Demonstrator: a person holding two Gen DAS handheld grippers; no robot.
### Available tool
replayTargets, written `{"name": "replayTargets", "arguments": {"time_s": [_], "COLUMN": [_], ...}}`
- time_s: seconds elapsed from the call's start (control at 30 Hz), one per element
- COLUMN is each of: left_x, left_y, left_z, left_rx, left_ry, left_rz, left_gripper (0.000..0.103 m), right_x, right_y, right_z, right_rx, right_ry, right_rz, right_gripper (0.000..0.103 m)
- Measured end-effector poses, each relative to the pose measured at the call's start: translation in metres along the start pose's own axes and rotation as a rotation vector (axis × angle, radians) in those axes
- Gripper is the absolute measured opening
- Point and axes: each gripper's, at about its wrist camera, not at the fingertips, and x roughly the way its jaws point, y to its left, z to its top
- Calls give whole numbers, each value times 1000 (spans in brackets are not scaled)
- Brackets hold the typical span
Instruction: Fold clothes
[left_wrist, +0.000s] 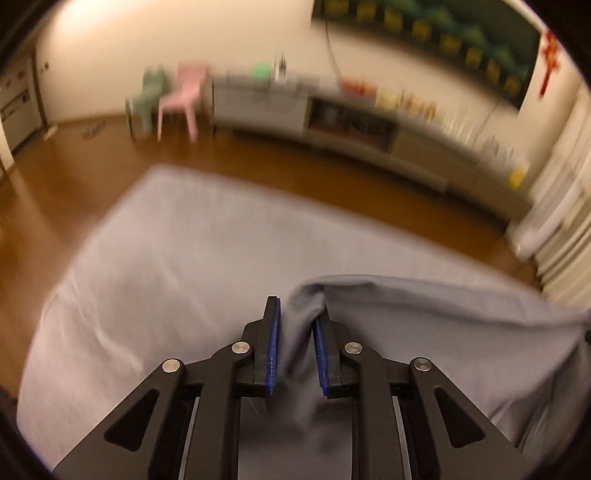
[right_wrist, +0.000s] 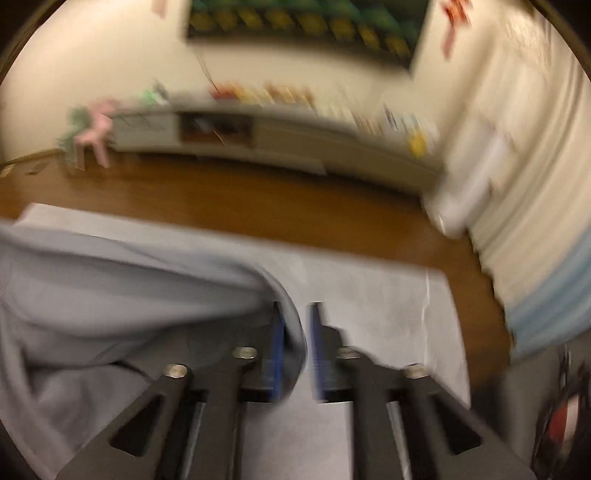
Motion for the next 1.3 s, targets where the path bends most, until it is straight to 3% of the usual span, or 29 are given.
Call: {"name": "replayTargets", "arguments": {"time_s": [0.03,0.07,0.1,0.13,0.17,0.23,0.27,0.3,0.37,0.53,0.6,0.77,0.83,0.97,1.0,1.03,1.1,1.17,1.23,1.3], "left_x": [3,-3,-8,-14,-23,-49,-62,-72,-81,-65,-61,-45,-41,-28,-25,-22,-17,-16,-14,-12], "left_y": [5,14,22,30,37,51,58,65,75,92,103,115,116,100,96,92,83,79,77,82], "left_z": [-15,-31,-43,-50,-50,-50,-52,-57,-70,-109,-119,-127,-130,-128,-128,-127,-126,-125,-124,-124], "left_rx": [-10,-23,-32,-45,-58,-89,-110,-131,-148,-158,-175,-227,-245,-205,-191,-178,-147,-117,-98,-123], "left_ry": [14,4,-1,1,1,-81,-125,-156,-171,-76,-46,-9,1,24,29,30,27,28,31,44], "left_rz": [-41,-92,-109,-111,-105,-137,-149,-153,-148,-22,2,36,25,18,21,25,31,26,22,14], "left_gripper": [21,28,36,37,37,47,60,66,66,66,66,66,66,66,66,66,62,50,50,50], "right_x": [21,22,20,12,5,-17,-25,-26,-22,-13,-11,-33,-38,-6,3,7,5,-10,-19,-1], "right_y": [-7,-20,-31,-37,-43,-54,-59,-63,-66,-62,-64,-48,-36,3,13,15,8,-39,-95,-139], "right_z": [-2,-13,-32,-52,-72,-115,-137,-157,-186,-199,-206,-204,-202,-211,-214,-210,-193,-166,-145,-150], "right_rx": [42,113,182,201,219,256,280,304,288,252,282,306,262,86,48,17,-6,129,297,413], "right_ry": [55,61,64,48,32,-38,-66,-79,11,56,67,-14,-32,118,158,155,100,-8,-103,-76], "right_rz": [-10,32,105,139,171,159,152,154,146,148,196,487,503,355,309,280,210,99,-35,-151], "right_gripper": [40,41,49,58,59,73,77,78,78,78,78,79,80,76,36,7,5,5,5,8]}}
